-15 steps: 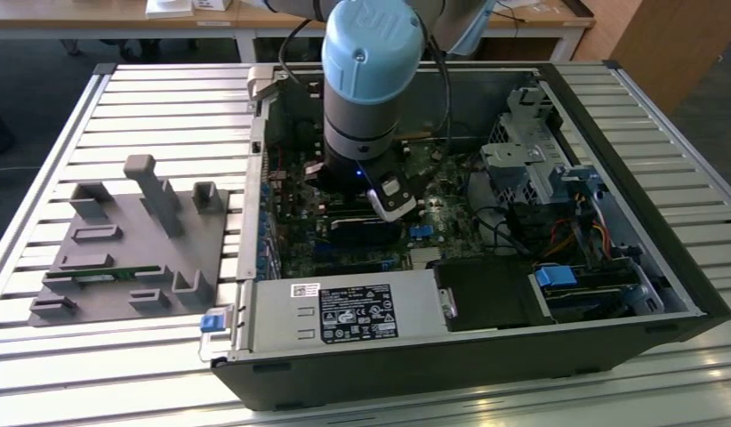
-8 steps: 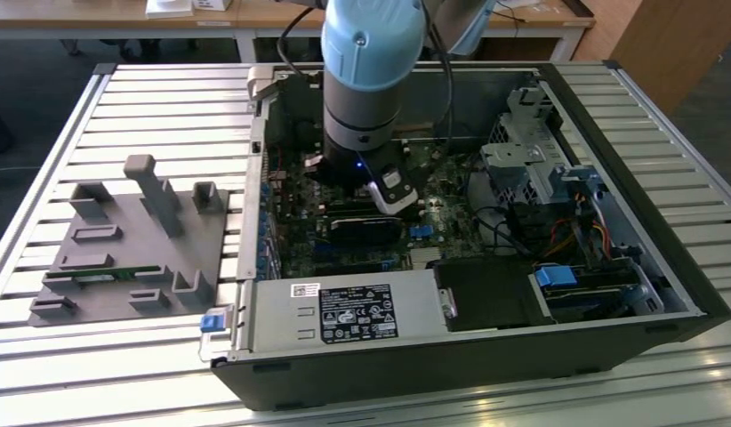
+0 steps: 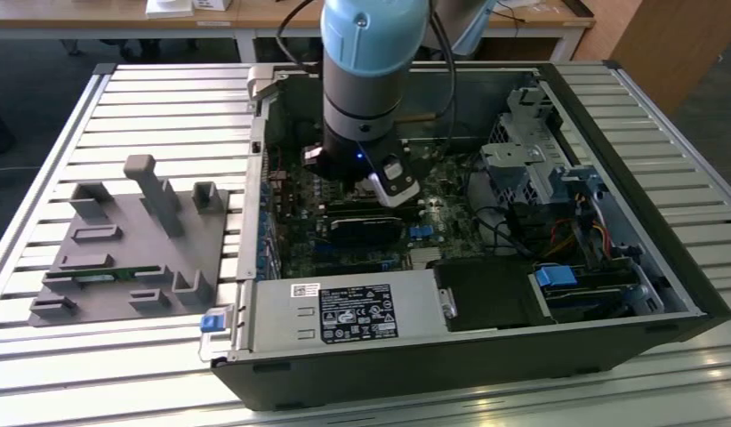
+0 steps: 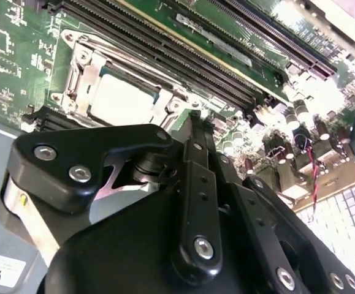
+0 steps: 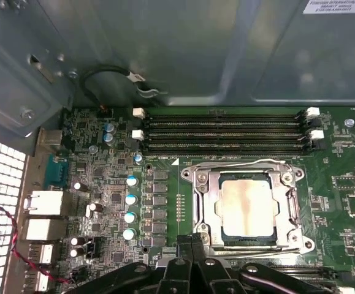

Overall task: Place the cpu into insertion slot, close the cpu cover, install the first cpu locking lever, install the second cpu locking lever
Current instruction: 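Install the second cpu locking lever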

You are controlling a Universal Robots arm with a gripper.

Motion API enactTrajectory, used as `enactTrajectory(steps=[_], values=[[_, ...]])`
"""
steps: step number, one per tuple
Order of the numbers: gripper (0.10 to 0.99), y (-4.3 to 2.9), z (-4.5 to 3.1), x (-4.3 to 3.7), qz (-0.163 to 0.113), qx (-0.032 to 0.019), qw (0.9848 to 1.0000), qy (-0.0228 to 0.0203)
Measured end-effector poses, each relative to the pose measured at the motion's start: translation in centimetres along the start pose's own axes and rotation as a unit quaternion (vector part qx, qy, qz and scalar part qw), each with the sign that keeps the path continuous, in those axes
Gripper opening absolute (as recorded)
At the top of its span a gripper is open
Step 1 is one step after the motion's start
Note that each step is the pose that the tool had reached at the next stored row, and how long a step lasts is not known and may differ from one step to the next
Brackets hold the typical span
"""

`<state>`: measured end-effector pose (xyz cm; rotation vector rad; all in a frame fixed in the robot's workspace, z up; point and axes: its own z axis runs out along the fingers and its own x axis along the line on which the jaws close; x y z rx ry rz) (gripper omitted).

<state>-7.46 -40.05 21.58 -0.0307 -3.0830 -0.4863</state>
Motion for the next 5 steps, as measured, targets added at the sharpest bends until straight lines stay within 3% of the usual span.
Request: enactTrajectory(steps=[5], values=[[0.106, 0.1, -0.28, 0.0, 0.0, -0.0001, 1.0, 0.0]])
